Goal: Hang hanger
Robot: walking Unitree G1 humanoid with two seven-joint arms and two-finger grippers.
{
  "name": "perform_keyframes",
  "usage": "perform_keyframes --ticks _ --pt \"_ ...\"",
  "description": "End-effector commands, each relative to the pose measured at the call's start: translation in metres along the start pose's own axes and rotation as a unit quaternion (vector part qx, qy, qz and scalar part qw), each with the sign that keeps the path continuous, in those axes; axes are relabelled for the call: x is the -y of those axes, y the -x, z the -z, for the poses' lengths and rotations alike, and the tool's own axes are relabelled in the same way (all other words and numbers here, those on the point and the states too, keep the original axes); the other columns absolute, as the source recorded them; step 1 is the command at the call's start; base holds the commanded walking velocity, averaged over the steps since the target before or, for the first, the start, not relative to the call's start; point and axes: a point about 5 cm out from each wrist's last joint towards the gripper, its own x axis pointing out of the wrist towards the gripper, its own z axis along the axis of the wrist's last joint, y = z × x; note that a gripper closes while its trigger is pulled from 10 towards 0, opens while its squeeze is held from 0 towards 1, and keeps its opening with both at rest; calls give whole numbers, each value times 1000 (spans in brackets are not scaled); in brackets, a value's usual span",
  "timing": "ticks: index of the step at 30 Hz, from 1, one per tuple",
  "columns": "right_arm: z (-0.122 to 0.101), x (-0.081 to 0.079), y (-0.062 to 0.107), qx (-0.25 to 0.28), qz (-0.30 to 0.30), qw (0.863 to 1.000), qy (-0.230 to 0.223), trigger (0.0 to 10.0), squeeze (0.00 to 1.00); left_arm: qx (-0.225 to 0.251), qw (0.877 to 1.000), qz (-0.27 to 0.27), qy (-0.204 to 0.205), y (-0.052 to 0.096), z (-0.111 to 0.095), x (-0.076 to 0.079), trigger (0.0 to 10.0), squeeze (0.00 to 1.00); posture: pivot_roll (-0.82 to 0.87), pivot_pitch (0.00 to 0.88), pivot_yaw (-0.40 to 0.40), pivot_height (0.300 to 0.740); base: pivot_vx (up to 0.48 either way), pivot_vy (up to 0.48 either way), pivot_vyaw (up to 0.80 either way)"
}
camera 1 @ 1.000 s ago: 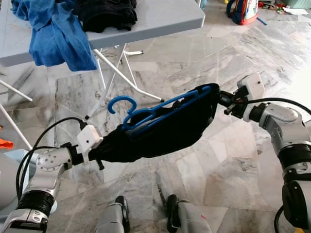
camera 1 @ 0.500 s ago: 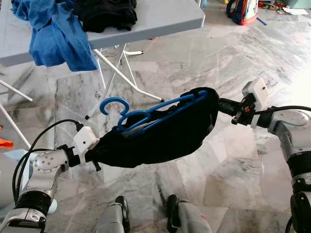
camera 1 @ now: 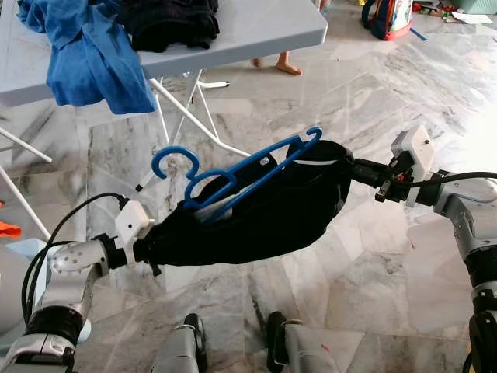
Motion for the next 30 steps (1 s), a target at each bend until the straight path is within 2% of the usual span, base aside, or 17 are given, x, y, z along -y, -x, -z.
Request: perform_keyframes --ticks 1,5,19,23,27,30 --pt "-10 11 14 14 33 999 12 0 0 -15 1000 -7 21 9 10 3 0 0 -106 275 -42 740 0 0 0" --pt "-7 9 12 6 32 999 14 0 0 1 1000 -11 17 6 5 1 0 0 -104 275 -43 740 0 0 0" --pt "-3 13 6 -7 52 999 7 0 0 18 998 58 27 2 -4 10 0 0 -107 279 -41 740 0 0 0" --pt "0 13 2 -15 62 998 8 0 0 10 994 103 32 2 -5 19 0 0 -104 278 -41 740 0 0 0" --pt "0 14 2 -16 60 998 9 0 0 6 994 102 31 3 -3 20 0 0 -105 278 -41 740 0 0 0" --pt "1 14 3 -23 60 998 11 0 0 -15 993 112 31 8 1 21 0 0 -105 278 -42 740 0 0 0"
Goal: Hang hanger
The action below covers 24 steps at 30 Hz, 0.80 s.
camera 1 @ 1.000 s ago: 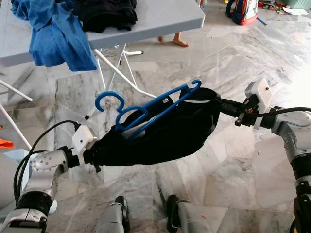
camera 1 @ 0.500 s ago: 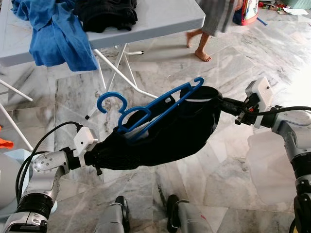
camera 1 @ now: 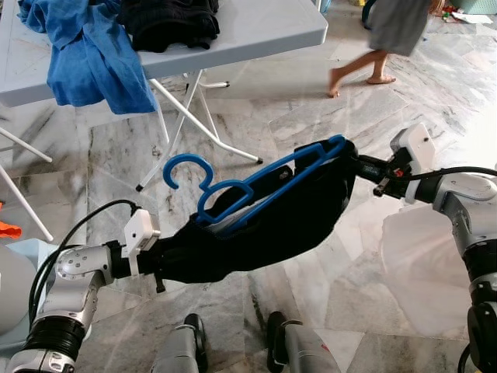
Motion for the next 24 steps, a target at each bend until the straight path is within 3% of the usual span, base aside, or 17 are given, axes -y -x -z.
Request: perform_keyframes --ticks 1,15,18,21,24 --pt "-6 7 6 2 14 1000 12 0 0 -35 999 7 5 12 9 5 0 0 -105 278 -42 740 0 0 0" --pt "-19 12 13 15 10 999 32 0 0 -93 995 -21 16 26 28 4 0 0 -114 279 -41 740 0 0 0" --pt "-21 12 14 17 7 999 36 0 0 -92 995 -31 13 26 29 3 0 0 -115 278 -43 740 0 0 0" --pt "-24 12 16 20 1 999 41 0 0 -64 994 -86 14 27 24 -8 0 0 -118 276 -46 740 0 0 0" --pt "-24 14 19 17 4 999 42 0 0 -67 994 -88 15 28 25 -8 0 0 -117 274 -48 740 0 0 0"
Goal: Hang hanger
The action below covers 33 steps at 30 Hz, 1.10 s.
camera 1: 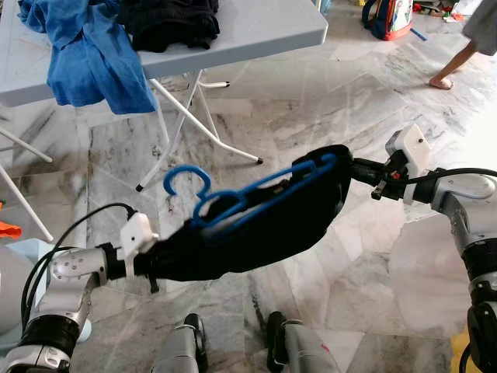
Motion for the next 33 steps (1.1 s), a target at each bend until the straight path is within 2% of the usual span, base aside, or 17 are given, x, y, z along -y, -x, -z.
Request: perform_keyframes --ticks 1,11,15,18,23,33 --pt "-15 16 21 13 35 999 21 0 0 -36 998 -26 38 20 21 4 0 0 -117 273 -48 740 0 0 0" --pt "-16 18 25 12 39 999 22 0 0 -37 998 -34 40 20 24 3 0 0 -121 270 -46 740 0 0 0" --pt "-16 18 26 12 40 999 24 0 0 -38 998 -19 40 19 24 5 0 0 -122 270 -47 740 0 0 0" --pt "-18 20 26 13 41 999 26 0 0 -54 998 17 41 18 27 11 0 0 -122 269 -47 740 0 0 0" --pt "-28 20 24 27 33 999 33 0 0 -72 996 31 52 18 34 15 0 0 -125 267 -45 740 0 0 0" --pt "-45 12 29 42 -11 997 59 0 0 -92 994 18 59 20 40 15 0 0 -129 266 -49 740 0 0 0"
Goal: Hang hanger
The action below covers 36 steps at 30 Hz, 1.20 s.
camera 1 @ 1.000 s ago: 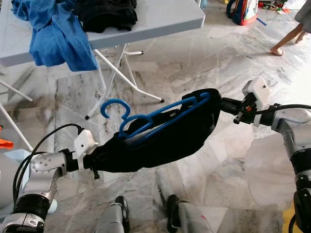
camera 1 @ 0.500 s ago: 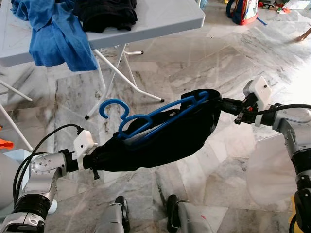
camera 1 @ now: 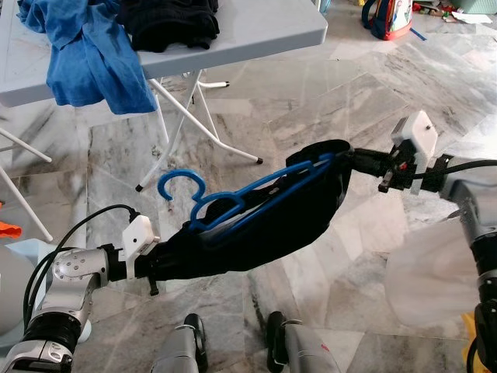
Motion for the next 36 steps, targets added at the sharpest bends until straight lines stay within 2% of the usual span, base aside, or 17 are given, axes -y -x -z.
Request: perform_keyframes --ticks 1,6,12,19,23,29,36 --pt "-18 9 26 12 26 999 32 0 0 -66 996 -13 50 19 30 9 0 0 -131 268 -48 740 0 0 0" --pt "-28 4 31 -1 4 998 60 0 0 -84 994 -29 56 16 33 7 0 0 -137 267 -47 740 0 0 0" --pt "-25 0 37 -45 5 994 101 0 0 -96 993 -32 63 14 35 7 0 0 -143 265 -47 740 0 0 0" --pt "-32 -4 32 -44 10 991 129 0 0 -126 990 -25 57 15 40 8 0 0 -153 266 -44 740 0 0 0" --pt "-42 -3 28 -67 21 981 183 0 0 -154 986 -25 59 14 45 9 0 0 -161 268 -40 740 0 0 0" --pt "-46 -1 30 -84 41 971 219 0 0 -176 982 -13 62 11 52 14 0 0 -165 267 -38 740 0 0 0" --pt "-47 3 33 -93 58 965 238 0 0 -200 978 2 61 11 56 18 0 0 -172 273 -32 740 0 0 0"
